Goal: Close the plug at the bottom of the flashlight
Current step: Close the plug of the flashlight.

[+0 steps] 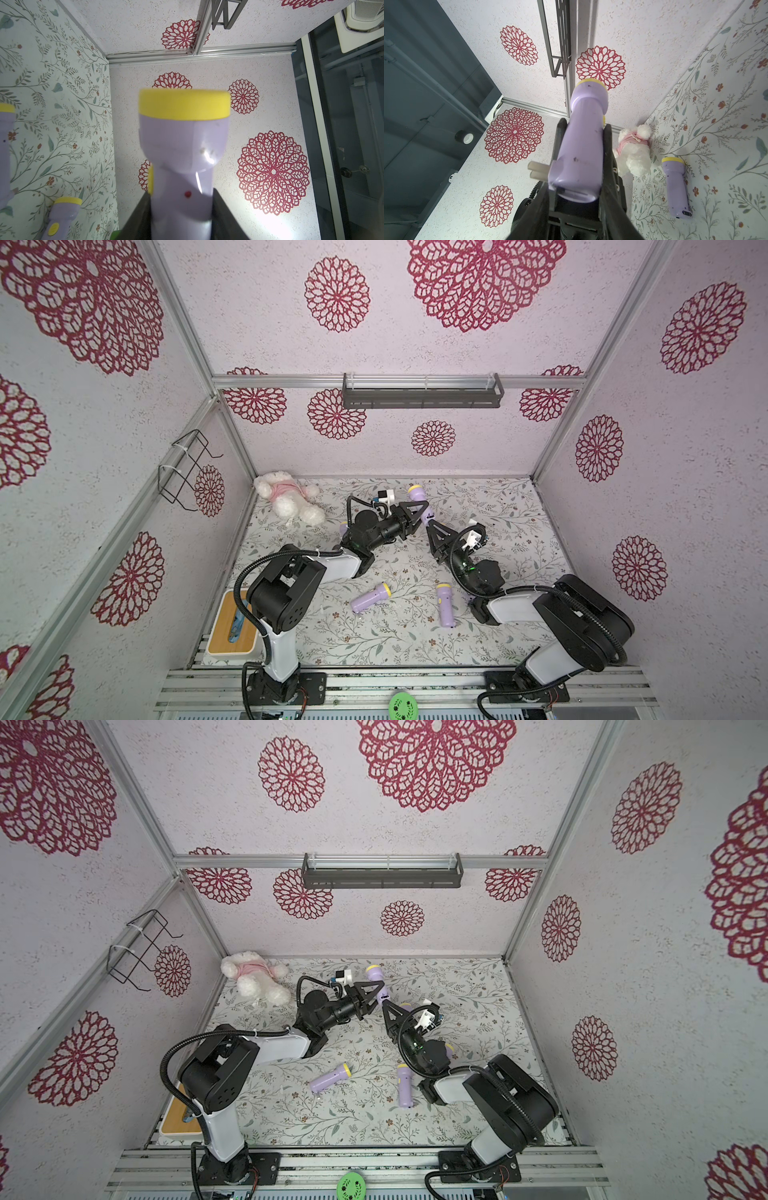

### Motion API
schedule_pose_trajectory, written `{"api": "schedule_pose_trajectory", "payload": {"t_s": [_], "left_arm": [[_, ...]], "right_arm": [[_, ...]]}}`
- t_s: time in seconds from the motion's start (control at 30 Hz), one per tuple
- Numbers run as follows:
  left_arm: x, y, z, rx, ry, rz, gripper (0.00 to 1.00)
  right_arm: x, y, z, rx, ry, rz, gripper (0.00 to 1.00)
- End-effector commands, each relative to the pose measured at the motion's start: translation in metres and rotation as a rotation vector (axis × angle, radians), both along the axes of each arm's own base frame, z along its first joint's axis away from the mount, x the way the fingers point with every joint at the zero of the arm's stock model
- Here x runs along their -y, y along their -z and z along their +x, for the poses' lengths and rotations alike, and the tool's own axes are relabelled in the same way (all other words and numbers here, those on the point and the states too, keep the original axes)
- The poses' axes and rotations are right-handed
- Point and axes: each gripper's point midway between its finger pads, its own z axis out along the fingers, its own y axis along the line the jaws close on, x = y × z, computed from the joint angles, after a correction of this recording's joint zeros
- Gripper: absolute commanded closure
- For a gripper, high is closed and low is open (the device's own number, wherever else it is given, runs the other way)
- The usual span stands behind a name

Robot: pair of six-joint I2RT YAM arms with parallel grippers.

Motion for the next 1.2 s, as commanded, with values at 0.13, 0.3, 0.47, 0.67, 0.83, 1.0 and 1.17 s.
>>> {"api": "schedule_pose_trajectory", "payload": {"t_s": [0.13, 0.3, 0.47, 0.67, 0.83, 1.0, 1.17], "left_arm": [[0.001, -0.004, -0.005, 0.013, 0.018, -0.013, 1.00], [0.001, -0.005, -0.005, 0.012, 0.018, -0.019, 1.00], [0.001, -0.006, -0.005, 0.015, 0.016, -0.020, 1.00], [0.000, -0.009, -0.005, 0.020, 0.013, -0.026, 1.00], [0.000, -0.009, -0.005, 0.020, 0.014, -0.026, 1.00], [0.001, -0.009, -0.005, 0.022, 0.014, -0.027, 1.00], [0.002, -0.007, -0.006, 0.017, 0.016, -0.029, 1.00]], "right_arm": [[0.019, -0.044, -0.018, 0.139, 0.036, 0.100, 0.59], [0.014, -0.044, -0.015, 0.133, 0.021, 0.107, 0.61], [0.011, -0.044, -0.014, 0.135, 0.010, 0.106, 0.60], [0.009, -0.033, -0.010, 0.098, 0.007, 0.106, 0.57], [0.008, -0.029, -0.008, 0.085, 0.010, 0.104, 0.57], [0.006, -0.025, -0.005, 0.075, 0.008, 0.103, 0.57], [0.005, -0.028, -0.004, 0.084, 0.013, 0.103, 0.59]]}}
